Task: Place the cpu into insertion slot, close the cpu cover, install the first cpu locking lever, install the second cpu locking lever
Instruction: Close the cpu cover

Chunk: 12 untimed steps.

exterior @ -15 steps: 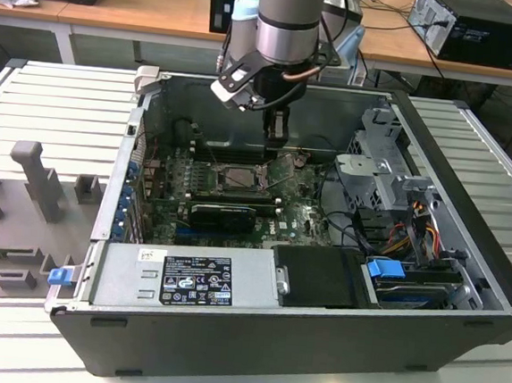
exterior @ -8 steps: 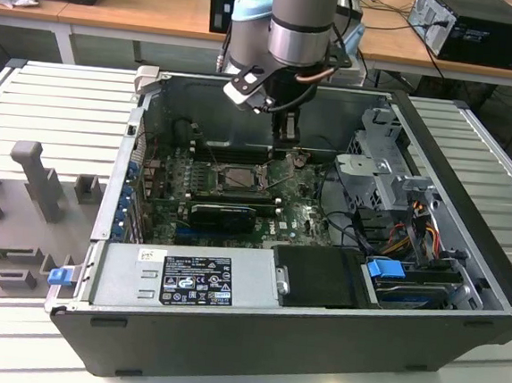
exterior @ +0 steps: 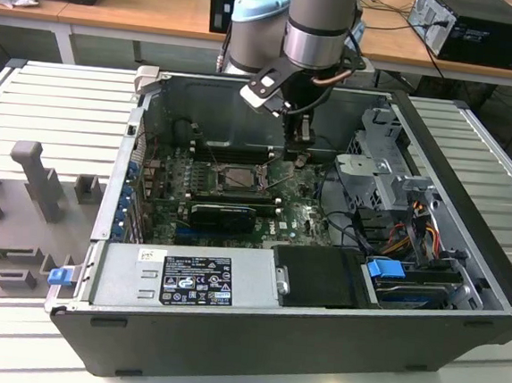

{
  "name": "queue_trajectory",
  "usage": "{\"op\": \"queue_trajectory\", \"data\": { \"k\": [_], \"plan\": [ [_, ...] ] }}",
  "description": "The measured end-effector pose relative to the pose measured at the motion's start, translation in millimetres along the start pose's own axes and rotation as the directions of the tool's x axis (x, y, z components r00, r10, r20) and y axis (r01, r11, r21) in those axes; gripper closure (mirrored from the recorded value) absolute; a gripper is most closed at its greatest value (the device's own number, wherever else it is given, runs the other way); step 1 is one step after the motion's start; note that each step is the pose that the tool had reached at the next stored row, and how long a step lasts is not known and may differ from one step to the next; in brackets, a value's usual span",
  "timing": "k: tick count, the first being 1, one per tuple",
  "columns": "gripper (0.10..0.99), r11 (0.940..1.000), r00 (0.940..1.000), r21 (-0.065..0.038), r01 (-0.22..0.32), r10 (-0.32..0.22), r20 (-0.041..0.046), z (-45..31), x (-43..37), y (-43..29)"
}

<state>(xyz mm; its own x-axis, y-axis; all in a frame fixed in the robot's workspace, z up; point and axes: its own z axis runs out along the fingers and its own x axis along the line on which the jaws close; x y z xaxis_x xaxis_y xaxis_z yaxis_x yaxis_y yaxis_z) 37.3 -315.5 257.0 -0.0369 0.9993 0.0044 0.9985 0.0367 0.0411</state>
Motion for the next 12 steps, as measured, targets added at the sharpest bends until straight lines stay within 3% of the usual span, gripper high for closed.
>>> {"op": "queue_trajectory", "data": {
  "k": [12],
  "plan": [
    [0.98, 0.9999, 1.0, 0.016, 0.0, 0.0, -0.0003, 4.4, -1.1, 27.0]
  ]
}}
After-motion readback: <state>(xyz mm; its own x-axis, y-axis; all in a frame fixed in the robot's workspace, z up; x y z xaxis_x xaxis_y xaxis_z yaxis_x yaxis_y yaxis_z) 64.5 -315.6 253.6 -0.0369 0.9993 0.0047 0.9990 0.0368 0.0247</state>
